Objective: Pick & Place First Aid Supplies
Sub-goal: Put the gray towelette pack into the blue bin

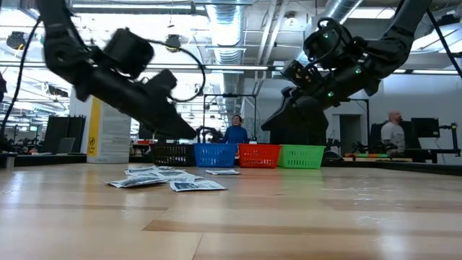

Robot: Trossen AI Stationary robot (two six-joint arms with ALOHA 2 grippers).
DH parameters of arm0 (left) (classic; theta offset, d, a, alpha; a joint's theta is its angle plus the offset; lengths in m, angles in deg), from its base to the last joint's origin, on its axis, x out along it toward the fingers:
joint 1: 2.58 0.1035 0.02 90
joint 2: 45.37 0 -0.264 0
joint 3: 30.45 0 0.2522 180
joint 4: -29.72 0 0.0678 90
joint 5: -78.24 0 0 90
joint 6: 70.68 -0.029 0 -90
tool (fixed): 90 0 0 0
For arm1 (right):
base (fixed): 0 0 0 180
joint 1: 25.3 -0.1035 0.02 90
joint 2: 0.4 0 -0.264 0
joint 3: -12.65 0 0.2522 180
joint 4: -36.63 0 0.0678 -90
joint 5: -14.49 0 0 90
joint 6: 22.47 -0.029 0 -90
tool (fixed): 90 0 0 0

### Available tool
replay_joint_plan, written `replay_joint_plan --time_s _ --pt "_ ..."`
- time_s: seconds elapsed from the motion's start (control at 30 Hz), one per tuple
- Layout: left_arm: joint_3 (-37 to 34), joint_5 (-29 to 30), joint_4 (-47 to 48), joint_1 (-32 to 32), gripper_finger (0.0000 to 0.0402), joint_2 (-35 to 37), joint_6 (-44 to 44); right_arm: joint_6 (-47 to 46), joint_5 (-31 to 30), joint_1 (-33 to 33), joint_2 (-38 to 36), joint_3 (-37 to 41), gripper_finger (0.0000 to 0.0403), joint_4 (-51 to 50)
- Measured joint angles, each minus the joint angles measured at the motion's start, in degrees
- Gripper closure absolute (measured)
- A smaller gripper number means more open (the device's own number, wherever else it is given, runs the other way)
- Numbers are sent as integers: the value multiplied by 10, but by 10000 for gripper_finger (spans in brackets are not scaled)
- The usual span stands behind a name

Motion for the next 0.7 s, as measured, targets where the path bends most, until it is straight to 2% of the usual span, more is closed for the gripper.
replay_joint_plan --time_s 0.33,0.5,0.7 --pt "-65 7 0 -137 238 56 30 0 14 -14 0 0 403 -2" --pt "-83 9 1 -164 238 55 68 -2 14 -18 0 0 403 -4" --pt "-85 9 1 -172 238 55 65 -2 14 -18 0 0 403 -3"
